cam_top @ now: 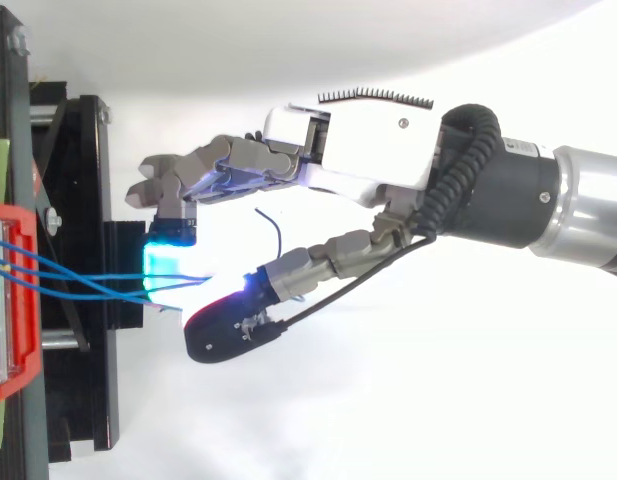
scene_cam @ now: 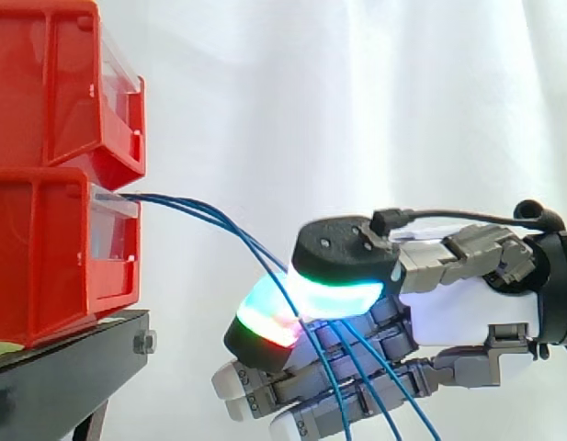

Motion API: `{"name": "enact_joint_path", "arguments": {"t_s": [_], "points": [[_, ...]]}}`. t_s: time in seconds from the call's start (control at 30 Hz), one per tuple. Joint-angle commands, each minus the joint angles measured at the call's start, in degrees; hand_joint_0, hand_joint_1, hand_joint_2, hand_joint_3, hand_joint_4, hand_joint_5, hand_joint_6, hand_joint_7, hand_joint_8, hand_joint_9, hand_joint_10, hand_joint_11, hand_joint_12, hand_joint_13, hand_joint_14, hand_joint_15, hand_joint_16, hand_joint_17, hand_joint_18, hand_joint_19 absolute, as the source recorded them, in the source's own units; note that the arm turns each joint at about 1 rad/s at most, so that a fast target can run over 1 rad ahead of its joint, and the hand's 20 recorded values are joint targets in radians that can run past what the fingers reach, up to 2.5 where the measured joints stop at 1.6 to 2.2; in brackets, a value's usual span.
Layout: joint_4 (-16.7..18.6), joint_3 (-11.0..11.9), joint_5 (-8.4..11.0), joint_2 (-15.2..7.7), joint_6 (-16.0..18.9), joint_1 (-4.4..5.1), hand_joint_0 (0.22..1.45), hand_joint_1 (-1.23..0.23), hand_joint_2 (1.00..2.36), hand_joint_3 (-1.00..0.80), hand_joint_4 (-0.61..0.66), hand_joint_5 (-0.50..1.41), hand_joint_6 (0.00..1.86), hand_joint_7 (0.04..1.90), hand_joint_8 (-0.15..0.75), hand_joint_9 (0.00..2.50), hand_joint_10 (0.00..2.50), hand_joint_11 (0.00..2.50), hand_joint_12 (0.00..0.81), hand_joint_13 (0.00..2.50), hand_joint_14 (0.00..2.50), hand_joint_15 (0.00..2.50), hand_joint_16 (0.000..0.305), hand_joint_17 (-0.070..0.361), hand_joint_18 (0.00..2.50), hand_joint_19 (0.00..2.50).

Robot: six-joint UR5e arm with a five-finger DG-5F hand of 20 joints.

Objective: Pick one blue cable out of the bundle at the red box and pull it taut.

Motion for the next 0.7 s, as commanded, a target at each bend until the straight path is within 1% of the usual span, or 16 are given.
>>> {"name": "enact_joint_path", "arguments": {"t_s": [0.0, 0.07, 0.13, 0.17, 0.2, 0.27, 0.4, 0.53, 0.57, 0.67], "points": [[-0.03, 0.00, 0.00, 0.00, 0.00, 0.00, 0.72, -0.97, 1.00, -0.46, 0.21, -0.20, 0.91, 0.91, 0.304, 0.35, 0.00, 0.12, 0.360, 0.19, 0.00, 0.00, 0.053, 0.120, 0.38, 0.08], [-0.03, 0.00, 0.00, 0.00, 0.00, 0.00, 0.71, -0.97, 1.00, -0.50, 0.21, -0.20, 0.91, 0.91, 0.301, 0.34, 0.00, 0.12, 0.362, 0.18, 0.00, 0.00, 0.053, 0.120, 0.38, 0.08], [0.06, 0.00, 0.00, 0.00, 0.09, 0.00, 0.66, -0.96, 1.00, -0.50, 0.21, -0.20, 0.91, 0.89, 0.301, 0.34, 0.00, 0.12, 0.362, 0.18, 0.00, 0.00, 0.053, 0.120, 0.38, 0.08], [-0.03, 0.00, 0.00, 0.00, 0.09, 0.00, 0.66, -0.95, 1.00, -0.50, 0.22, -0.20, 0.91, 0.89, 0.301, 0.34, 0.00, 0.11, 0.362, 0.18, 0.00, 0.00, 0.053, 0.120, 0.38, 0.08], [-0.03, 0.00, 0.00, 0.00, 0.09, 0.00, 0.62, -0.92, 1.00, -0.50, 0.22, -0.20, 0.91, 0.88, 0.302, 0.34, 0.00, 0.11, 0.362, 0.18, 0.00, 0.00, 0.053, 0.120, 0.38, 0.10], [-0.03, 0.09, 0.00, 0.00, 0.09, 0.00, 0.58, -0.88, 1.00, -0.50, 0.23, -0.20, 0.90, 0.87, 0.306, 0.34, 0.00, 0.12, 0.365, 0.18, 0.00, 0.01, 0.054, 0.122, 0.37, 0.11], [-0.03, 0.09, 0.00, 0.00, 0.09, 0.00, 0.54, -0.76, 1.00, -0.50, 0.24, -0.18, 0.88, 0.88, 0.322, 0.36, 0.00, 0.10, 0.370, 0.18, 0.00, 0.03, 0.055, 0.124, 0.36, 0.14], [-0.03, 0.35, 0.00, 0.00, 0.09, 0.00, 0.58, -0.69, 1.00, -0.50, 0.23, -0.18, 0.87, 0.93, 0.320, 0.37, 0.00, 0.10, 0.361, 0.18, 0.00, 0.02, 0.053, 0.120, 0.35, 0.15], [-0.03, 0.35, 0.09, 0.00, 0.09, 0.00, 0.60, -0.70, 1.00, -0.45, 0.23, -0.18, 0.87, 0.94, 0.324, 0.38, 0.00, 0.09, 0.358, 0.18, 0.00, 0.02, 0.053, 0.119, 0.35, 0.15], [-0.03, 0.35, 0.00, 0.00, 0.09, 0.00, 0.61, -0.71, 1.01, -0.39, 0.22, -0.17, 0.87, 0.96, 0.323, 0.39, 0.00, 0.09, 0.357, 0.19, 0.00, 0.01, 0.053, 0.119, 0.35, 0.15]]}}
